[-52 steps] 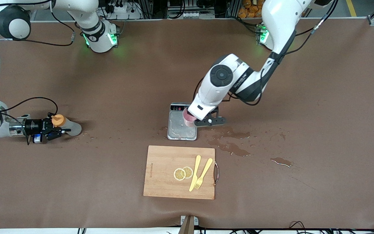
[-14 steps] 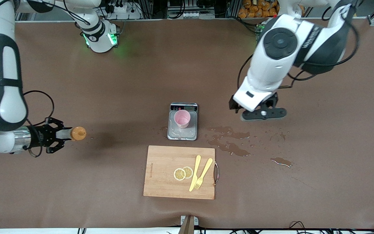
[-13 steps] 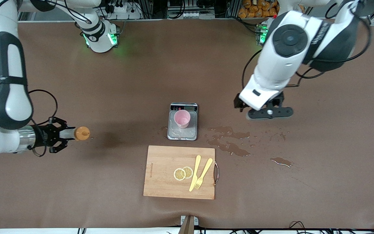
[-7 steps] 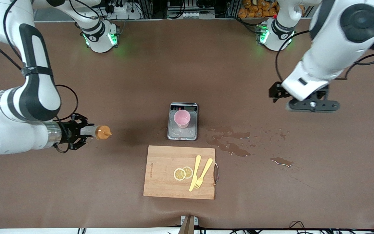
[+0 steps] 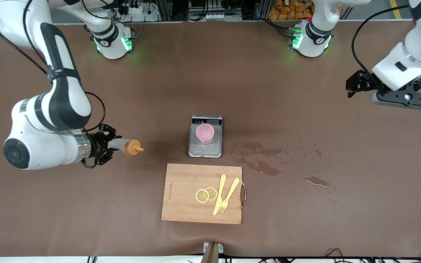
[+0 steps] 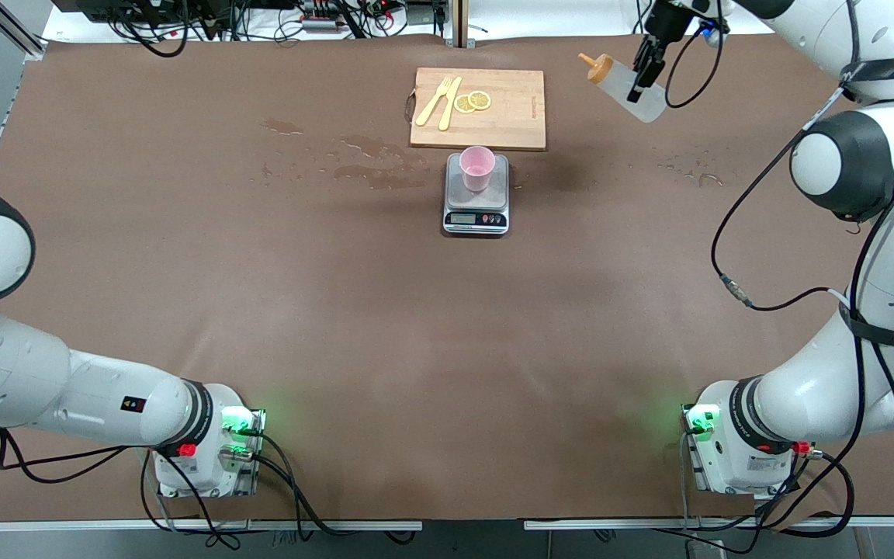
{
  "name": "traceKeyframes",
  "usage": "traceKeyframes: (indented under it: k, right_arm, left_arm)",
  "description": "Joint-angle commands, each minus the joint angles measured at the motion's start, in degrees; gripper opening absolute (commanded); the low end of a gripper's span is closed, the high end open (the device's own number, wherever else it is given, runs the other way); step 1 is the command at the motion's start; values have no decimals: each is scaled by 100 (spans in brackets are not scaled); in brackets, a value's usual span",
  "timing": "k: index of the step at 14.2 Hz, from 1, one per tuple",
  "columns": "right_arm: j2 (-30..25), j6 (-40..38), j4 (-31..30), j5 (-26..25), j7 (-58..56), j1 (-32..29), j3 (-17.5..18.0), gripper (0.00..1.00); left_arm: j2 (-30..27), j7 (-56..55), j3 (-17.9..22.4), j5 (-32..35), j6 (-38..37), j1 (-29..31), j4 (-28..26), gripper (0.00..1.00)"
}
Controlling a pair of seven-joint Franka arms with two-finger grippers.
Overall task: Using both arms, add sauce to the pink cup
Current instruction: 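Raise the left gripper away while the right gripper lifts the bottle, then carry the sauce bottle over the pink cup with the right gripper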
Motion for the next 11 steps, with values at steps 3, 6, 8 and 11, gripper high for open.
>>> traceKeyframes:
  k: [3, 6, 8, 11]
  right_arm:
    - [-160, -61, -44, -111, 596, 271, -9, 43]
    - [-152, -43, -44, -120, 939, 456, -9, 43]
    - [-143, -43, -35, -164, 1072, 632, -44, 43]
    - [-125, -43, -35, -434, 1449, 903, -35, 43]
  left_arm:
    - [-152, 772, 59, -67, -24, 45, -127, 100]
    - [-126, 685, 59, -85, -24, 80, -145, 100]
    - [-143, 570, 59, -111, -24, 202, -145, 100]
    - [-178, 106, 59, -479, -33, 343, -118, 100]
